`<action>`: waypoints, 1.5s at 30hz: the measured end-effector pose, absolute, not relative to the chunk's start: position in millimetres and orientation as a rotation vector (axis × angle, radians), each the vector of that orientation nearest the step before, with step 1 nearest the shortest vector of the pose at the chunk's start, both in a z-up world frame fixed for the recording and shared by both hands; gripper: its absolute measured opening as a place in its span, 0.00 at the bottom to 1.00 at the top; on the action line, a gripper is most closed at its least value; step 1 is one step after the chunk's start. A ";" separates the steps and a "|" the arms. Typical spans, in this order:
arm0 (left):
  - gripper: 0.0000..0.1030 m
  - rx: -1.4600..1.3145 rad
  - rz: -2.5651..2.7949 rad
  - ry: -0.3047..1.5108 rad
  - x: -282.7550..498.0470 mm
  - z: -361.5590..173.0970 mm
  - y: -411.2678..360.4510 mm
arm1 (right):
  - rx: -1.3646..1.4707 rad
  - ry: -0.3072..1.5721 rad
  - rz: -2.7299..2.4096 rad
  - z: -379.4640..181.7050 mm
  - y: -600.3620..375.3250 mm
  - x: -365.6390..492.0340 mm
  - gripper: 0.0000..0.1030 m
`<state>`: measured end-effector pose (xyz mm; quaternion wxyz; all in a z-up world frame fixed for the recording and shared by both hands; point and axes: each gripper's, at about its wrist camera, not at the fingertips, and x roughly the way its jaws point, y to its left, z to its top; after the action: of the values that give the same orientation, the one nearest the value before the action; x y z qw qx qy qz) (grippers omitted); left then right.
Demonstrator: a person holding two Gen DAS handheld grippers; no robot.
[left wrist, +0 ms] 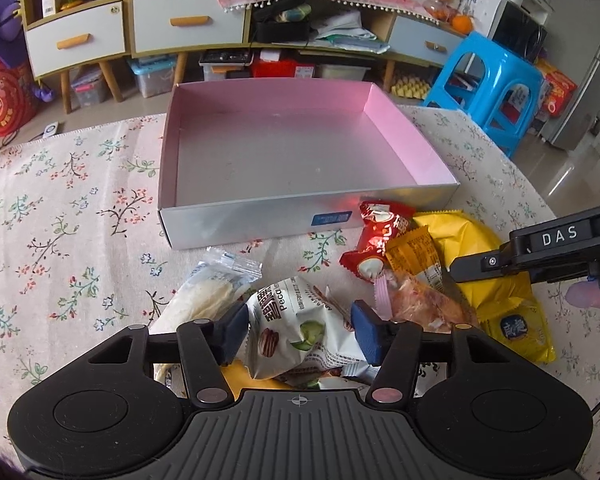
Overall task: Organize snacks
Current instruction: 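Grasp the long yellow snack bar with the right gripper while the left grasps the white printed bag, then carry both snacks into the pink-lined box and open both grippers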
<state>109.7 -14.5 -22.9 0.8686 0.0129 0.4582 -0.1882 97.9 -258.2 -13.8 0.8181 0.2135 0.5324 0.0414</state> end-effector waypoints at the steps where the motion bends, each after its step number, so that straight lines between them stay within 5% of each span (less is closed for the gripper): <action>1: 0.57 0.041 -0.393 0.962 109.6 -22.7 -15.4 | 0.455 1.134 0.087 -13.7 -258.4 97.3 0.33; 6: 0.53 0.066 -0.383 0.969 106.0 -21.2 -15.6 | 0.458 1.121 0.090 -9.1 -258.6 93.7 0.33; 9: 0.36 0.074 -0.355 0.960 102.3 -19.4 -15.9 | 0.460 1.106 0.096 -4.4 -259.9 90.4 0.33; 13: 0.27 0.021 -0.344 0.955 101.4 -13.6 -8.0 | 0.466 1.089 0.097 1.3 -261.3 86.5 0.33; 32: 0.27 -0.080 -0.343 0.875 104.0 22.7 -2.3 | 0.513 0.998 0.144 33.8 -261.0 93.2 0.33; 45: 0.27 -0.057 -0.214 0.772 177.0 23.4 -12.9 | 0.521 0.960 0.215 26.8 -244.8 154.6 0.33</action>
<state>177.0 -12.9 23.4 0.9204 -0.0275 0.3759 -0.1041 154.6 -244.8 26.8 0.8491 0.2473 0.4555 0.1021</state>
